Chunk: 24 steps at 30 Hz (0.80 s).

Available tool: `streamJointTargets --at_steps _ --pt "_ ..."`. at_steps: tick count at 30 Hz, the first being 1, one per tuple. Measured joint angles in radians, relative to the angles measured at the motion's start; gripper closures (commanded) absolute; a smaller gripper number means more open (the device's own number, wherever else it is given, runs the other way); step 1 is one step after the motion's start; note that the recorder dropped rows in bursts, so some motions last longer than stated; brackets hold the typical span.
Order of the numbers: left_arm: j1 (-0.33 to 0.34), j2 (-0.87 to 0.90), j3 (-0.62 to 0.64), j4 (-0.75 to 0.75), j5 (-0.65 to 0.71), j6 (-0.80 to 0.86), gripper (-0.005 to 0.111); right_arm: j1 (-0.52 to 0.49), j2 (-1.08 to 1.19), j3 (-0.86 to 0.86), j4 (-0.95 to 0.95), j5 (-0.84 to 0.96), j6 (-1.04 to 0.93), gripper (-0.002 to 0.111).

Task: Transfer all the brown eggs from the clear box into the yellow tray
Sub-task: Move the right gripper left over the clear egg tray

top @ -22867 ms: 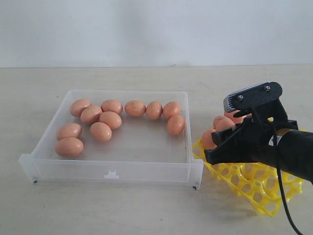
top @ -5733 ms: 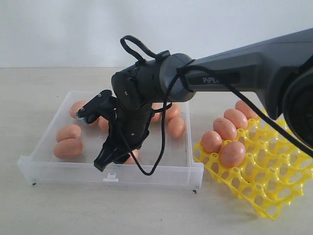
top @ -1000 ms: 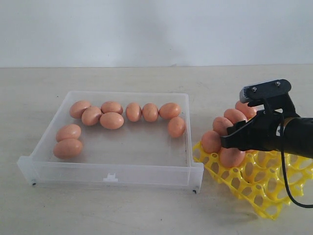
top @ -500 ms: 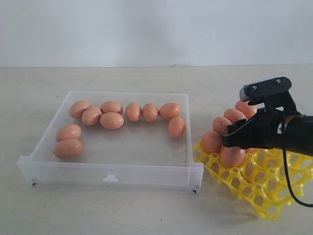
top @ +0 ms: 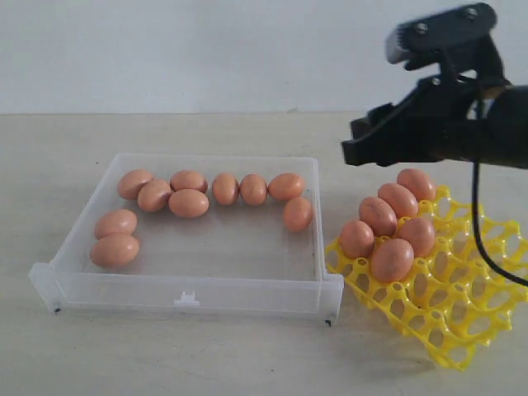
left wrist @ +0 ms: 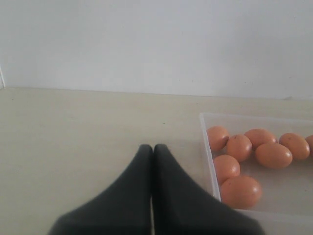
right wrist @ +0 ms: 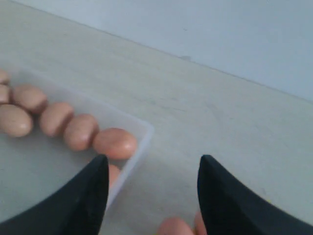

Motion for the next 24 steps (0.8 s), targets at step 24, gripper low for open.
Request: streamJointTargets --at_steps 24 --pt "0.000 0.000 0.000 0.000 0.000 0.000 0.111 0.377 0.830 -1.164 -0.009 0.888 -0.374 0.056"
